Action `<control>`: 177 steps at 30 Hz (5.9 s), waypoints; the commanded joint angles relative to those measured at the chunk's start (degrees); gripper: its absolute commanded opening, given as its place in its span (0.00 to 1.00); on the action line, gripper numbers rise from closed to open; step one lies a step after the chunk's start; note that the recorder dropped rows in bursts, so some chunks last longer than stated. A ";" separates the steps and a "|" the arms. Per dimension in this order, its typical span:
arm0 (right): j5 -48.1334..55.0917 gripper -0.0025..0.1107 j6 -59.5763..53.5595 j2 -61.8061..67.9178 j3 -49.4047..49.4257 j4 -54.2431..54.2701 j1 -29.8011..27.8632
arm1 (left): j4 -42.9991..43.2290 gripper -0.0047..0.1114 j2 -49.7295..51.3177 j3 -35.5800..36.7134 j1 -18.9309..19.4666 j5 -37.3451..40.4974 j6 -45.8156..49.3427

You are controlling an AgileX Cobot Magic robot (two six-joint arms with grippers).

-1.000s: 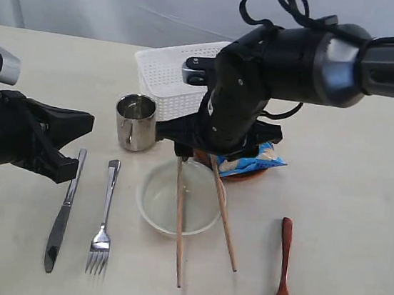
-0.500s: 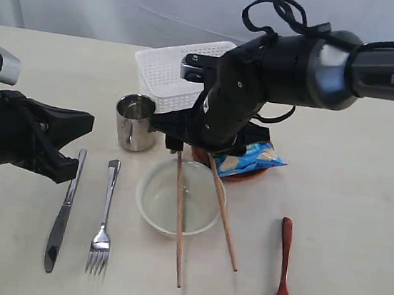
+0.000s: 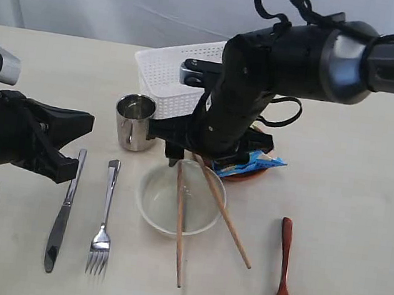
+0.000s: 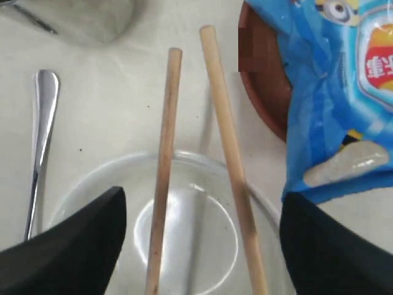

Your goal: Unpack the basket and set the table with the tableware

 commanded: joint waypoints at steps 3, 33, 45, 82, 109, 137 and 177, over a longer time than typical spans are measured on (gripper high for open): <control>3.70 0.61 -0.52 -0.79 -0.16 -0.72 1.18 | -0.38 0.04 -0.37 0.21 0.19 -0.06 0.26; 7.26 0.59 0.95 -0.37 -0.06 2.86 3.66 | -0.38 0.04 -0.37 0.21 0.19 -0.06 0.26; 7.26 0.36 7.22 0.17 -0.06 4.63 3.93 | -0.38 0.04 -0.37 0.21 0.19 -0.06 0.26; 21.11 0.40 14.94 -18.62 7.43 -10.27 -3.37 | -0.38 0.04 -0.37 0.21 0.19 -0.06 0.26; -15.77 0.40 19.15 -19.10 37.25 -8.90 -11.00 | -0.38 0.04 -0.37 0.21 0.19 -0.06 0.26; -9.75 0.02 19.22 -7.16 26.63 -6.89 -10.85 | -0.38 0.04 -0.37 0.21 0.19 -0.06 0.26; -3.52 0.37 9.06 -7.74 17.29 -10.45 -7.72 | -0.38 0.04 -0.37 0.21 0.19 -0.06 0.26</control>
